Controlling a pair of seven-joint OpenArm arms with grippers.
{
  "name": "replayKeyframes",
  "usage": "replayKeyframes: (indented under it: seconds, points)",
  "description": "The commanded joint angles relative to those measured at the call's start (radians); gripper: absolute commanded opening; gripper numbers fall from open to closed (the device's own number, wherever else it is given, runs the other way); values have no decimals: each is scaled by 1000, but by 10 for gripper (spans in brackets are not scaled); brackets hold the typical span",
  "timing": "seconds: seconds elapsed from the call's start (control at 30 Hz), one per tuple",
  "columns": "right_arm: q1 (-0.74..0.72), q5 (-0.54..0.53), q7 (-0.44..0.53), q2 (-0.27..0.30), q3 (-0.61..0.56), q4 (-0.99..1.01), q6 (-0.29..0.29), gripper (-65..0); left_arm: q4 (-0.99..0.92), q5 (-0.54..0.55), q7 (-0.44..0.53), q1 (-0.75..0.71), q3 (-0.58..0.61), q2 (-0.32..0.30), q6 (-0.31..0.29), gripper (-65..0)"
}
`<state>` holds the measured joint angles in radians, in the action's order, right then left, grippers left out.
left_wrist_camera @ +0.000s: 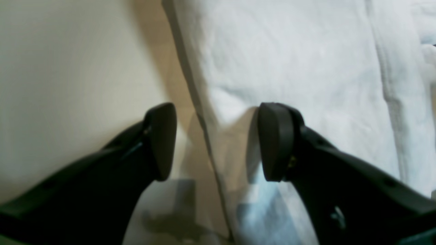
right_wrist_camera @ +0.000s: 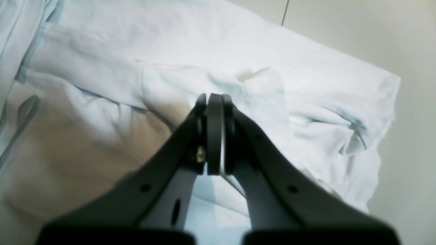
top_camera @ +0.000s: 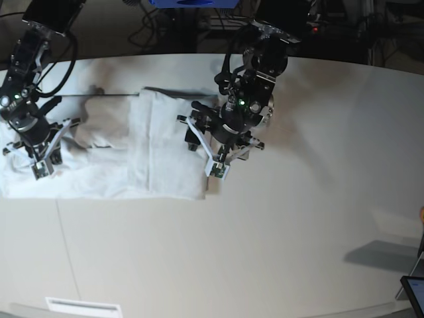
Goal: Fold the T-shirt properly
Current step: 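Smooth the folded edge with the left gripper, then lift it away, then lower the left gripper and grasp the folded edge of the shirt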
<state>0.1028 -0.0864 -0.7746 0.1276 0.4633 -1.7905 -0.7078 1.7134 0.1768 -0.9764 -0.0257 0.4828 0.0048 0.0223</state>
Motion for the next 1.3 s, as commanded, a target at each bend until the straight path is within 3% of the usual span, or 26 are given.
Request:
replayKeyframes:
  seconds: [0.0,0.37,0.6,0.73,0.87,1.03,1.2,1.27]
  points:
    - [-16,-3,22,14,36,-18,10,-634,9,-1,32,4,1,1,-5,-275]
    - [-71,-5,13,16,262,-6,10,-617,-5,-1,41,-33,-8,-95,-5,-275]
    - [-101,-6,13,20,315,111,10,-392,27,0,41,-43,-9,-145,-5,-275]
    - [-102,-23,13,22,311,156,10,-328,60,5,41,-53,-40,-154,-5,-277]
    - [-102,-140,-7,68,311,172,10,-319,167,7,40,-69,-98,-144,-5,-277]
    - [-140,-388,-171,189,325,278,10,-305,265,7,35,-69,-160,-137,-5,-274]
    - [-154,-655,-256,309,395,443,10,-155,261,7,34,-102,-292,-139,-5,-280]
    - [-153,-746,-271,347,395,515,10,-149,257,7,34,-128,-355,-139,-5,-322]
